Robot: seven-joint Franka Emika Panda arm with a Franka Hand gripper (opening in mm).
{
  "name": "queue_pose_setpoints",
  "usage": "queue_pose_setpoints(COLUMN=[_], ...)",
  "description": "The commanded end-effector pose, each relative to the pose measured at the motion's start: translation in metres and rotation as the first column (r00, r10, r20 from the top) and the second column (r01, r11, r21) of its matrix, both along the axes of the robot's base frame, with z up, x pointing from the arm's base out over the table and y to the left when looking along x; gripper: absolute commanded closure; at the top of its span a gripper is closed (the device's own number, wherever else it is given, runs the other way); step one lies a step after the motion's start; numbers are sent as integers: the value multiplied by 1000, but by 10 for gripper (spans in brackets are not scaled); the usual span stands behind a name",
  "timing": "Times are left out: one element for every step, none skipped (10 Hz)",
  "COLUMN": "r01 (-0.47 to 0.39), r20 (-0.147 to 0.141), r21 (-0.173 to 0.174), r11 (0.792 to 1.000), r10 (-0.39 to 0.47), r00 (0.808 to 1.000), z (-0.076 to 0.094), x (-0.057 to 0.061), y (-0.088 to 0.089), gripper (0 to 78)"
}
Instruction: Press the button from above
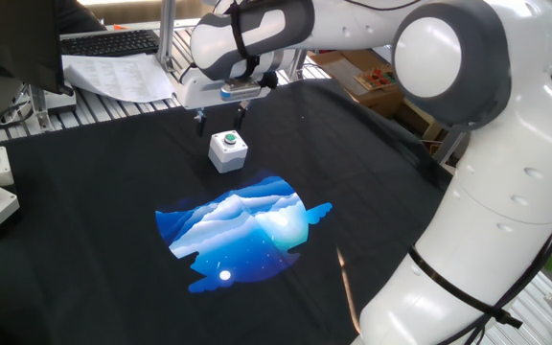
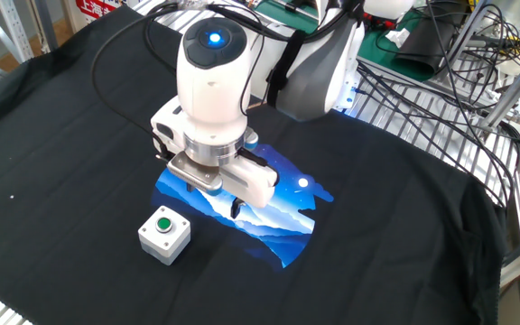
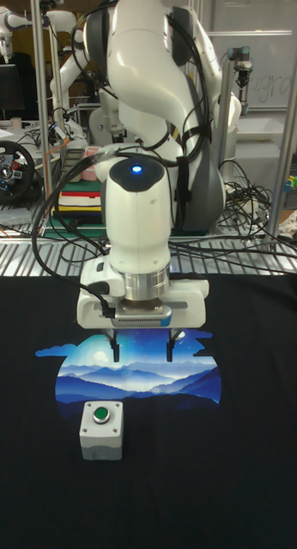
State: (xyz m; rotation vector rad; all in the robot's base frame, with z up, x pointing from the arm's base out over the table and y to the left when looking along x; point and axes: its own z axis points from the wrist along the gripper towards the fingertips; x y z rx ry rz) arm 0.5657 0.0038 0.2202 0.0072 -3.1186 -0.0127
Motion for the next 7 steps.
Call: queue_pose_setpoints(r01=[-3, -4, -8, -12, -12, -13, -15], r20=[1, 1, 0, -9, -9, -9, -10], r21=[-1, -1, -2, -3, -4, -4, -5], r11=[1000, 1000, 1000, 1000, 1000, 1000, 1000], r10=[3, 4, 8, 12, 12, 13, 15], r00=[1000, 1000, 1000, 1000, 1000, 1000, 1000], z=[2, 2, 2, 2, 2, 2, 2], x=[1, 1, 1, 1, 1, 1, 1], y=[0, 0, 0, 0, 0, 0, 0], gripper=[2, 2, 2, 2, 2, 2, 2])
